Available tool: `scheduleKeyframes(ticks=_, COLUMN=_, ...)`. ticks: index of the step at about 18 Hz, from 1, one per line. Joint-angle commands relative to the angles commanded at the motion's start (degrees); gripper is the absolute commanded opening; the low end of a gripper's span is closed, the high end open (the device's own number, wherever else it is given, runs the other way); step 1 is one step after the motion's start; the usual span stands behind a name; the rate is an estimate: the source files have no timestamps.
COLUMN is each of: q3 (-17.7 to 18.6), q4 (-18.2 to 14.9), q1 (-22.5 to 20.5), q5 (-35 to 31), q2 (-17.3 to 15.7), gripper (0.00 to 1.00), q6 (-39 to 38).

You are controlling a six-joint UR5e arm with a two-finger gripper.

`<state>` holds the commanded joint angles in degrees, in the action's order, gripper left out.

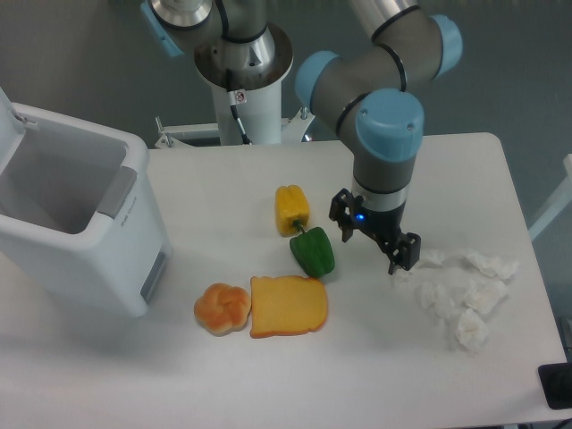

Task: Close the trash can
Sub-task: 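Move the gripper from above the tissues toward the peppers, then raise the gripper and swing it over behind the open trash can lid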

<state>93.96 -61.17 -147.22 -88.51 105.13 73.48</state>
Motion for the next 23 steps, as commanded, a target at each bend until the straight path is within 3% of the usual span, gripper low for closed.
scheduleKeyframes(ticks=7, q3=2.0, q4=-0.4, q1=2.4, q5=2.1, q2=-6.8, gripper=1.00, q6=-7.6)
scheduleKeyframes(ticks=12, q3=4.5, q4=-1.8, q1=5.8, q5=4.7, q2=-13.7, gripper=1.00, q6=-14.3)
scheduleKeyframes(ticks=23, q3=5.1, q4=-9.4, q1=17.0, q5=10.6, q2=-25.3, gripper=1.00, q6=-27.5)
